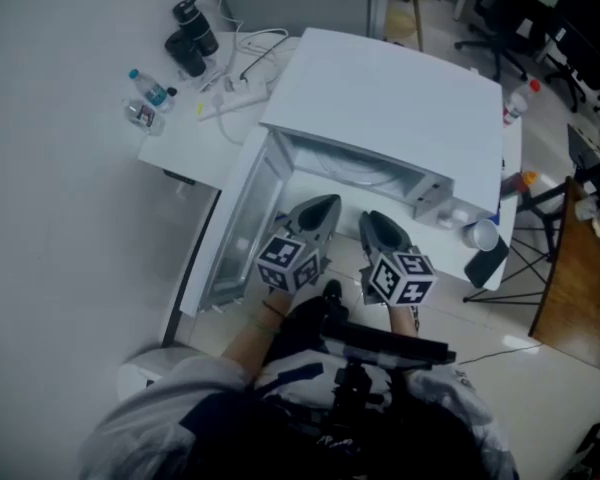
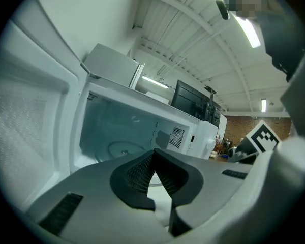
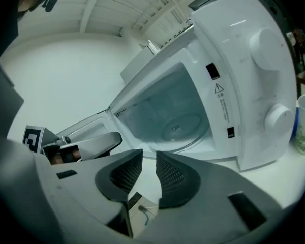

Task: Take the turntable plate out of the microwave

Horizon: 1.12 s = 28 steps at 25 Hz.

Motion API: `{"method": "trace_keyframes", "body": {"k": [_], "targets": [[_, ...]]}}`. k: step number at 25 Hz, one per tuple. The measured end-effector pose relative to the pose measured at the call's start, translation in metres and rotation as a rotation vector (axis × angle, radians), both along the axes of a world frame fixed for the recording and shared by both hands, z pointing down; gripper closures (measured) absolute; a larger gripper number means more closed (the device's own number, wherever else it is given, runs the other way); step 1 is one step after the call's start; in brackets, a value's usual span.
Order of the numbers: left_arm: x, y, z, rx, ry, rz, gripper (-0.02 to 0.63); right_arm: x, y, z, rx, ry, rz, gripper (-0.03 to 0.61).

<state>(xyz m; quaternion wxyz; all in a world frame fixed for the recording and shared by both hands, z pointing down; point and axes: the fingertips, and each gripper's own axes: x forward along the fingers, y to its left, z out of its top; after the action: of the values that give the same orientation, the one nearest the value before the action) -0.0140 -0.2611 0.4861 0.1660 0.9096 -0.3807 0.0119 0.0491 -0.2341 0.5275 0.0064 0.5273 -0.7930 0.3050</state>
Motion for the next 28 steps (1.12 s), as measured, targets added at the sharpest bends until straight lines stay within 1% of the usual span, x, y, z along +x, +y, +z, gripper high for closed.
{"method": "trace_keyframes", "body": {"k": [1, 2, 6, 11, 15, 19, 23, 24, 25, 28], "targets": [[0.001, -0.005, 0.003, -0.002, 0.000, 0.012, 0.611, 0.001, -0.004, 0.004, -0.014, -0.010, 0.015, 0.475], [0.002, -0.009, 0.006, -0.005, 0.000, 0.025, 0.611, 0.002, -0.007, 0.009, -0.034, -0.027, 0.031, 0.469], [0.003, -0.017, 0.013, -0.025, 0.004, 0.065, 0.611, -0.001, -0.024, 0.032, -0.144, -0.123, 0.084, 0.460], [-0.005, -0.021, 0.021, -0.048, 0.011, 0.066, 0.611, -0.009, -0.054, 0.057, -0.220, -0.152, 0.120, 0.440], [-0.012, -0.019, 0.024, -0.070, 0.029, 0.054, 0.611, -0.009, -0.073, 0.069, -0.275, -0.196, 0.179, 0.425], [-0.015, -0.020, 0.028, -0.080, 0.035, 0.049, 0.611, -0.010, -0.087, 0.068, -0.313, -0.313, 0.245, 0.425], [-0.017, -0.024, 0.026, -0.074, 0.048, 0.037, 0.611, -0.007, -0.098, 0.070, -0.377, -0.439, 0.362, 0.427], [-0.018, -0.025, 0.026, -0.072, 0.051, 0.033, 0.611, -0.005, -0.098, 0.072, -0.391, -0.452, 0.393, 0.430], [-0.018, -0.026, 0.026, -0.071, 0.052, 0.029, 0.611, -0.004, -0.098, 0.074, -0.401, -0.451, 0.419, 0.475], [-0.020, -0.029, 0.030, -0.082, 0.050, 0.021, 0.611, -0.002, -0.098, 0.075, -0.409, -0.428, 0.457, 0.483]]}}
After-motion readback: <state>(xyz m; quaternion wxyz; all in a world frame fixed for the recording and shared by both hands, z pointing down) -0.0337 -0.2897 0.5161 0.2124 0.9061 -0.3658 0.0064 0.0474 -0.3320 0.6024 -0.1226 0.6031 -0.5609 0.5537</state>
